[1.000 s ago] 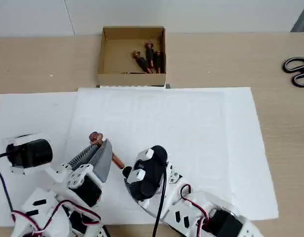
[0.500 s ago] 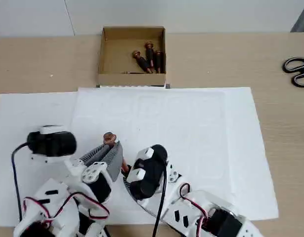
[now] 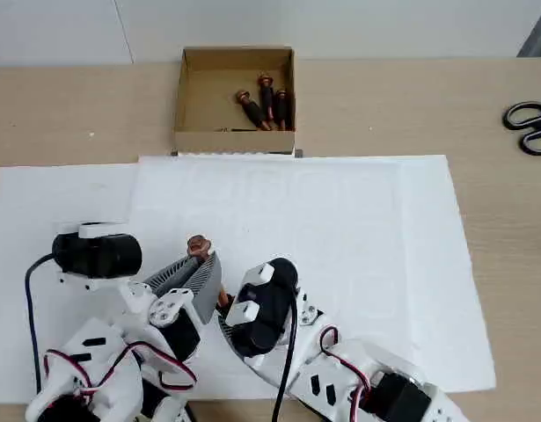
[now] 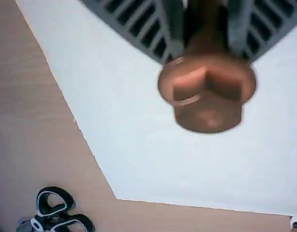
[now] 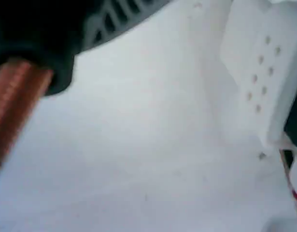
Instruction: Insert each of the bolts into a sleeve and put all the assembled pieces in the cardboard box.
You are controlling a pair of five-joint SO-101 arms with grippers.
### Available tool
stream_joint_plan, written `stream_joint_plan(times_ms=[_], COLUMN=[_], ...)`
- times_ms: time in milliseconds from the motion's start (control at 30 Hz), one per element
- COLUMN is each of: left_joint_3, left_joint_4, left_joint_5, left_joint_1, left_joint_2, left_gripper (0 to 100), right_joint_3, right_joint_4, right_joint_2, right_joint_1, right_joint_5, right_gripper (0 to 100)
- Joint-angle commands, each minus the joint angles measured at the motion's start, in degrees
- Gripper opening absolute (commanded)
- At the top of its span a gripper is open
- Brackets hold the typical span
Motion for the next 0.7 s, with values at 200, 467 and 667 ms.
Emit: stream_joint_plan(times_ms=[200,467,667], left_joint_3=[-6.20,-6.20,-3.12], left_joint_4=[6.15,6.51,9.49], left_joint_5=[-4.22,-4.31,-4.40], left_joint_1=[-0.44,-0.26,-0.35], left_joint_2=[0.44,0.53,0.35], left_gripper=[0,0,0], right_joint_3=[-1.32,-1.32,-1.41], right_joint_4=[-1.10,-1.27,-1.45], right_joint_2=[-0.48,-0.57,-0.57], right_joint_1=[-0.13,-0.13,-0.04], right_joint_5=[0.79,0.79,0.88], right_gripper=[0.2,0.2,0.2])
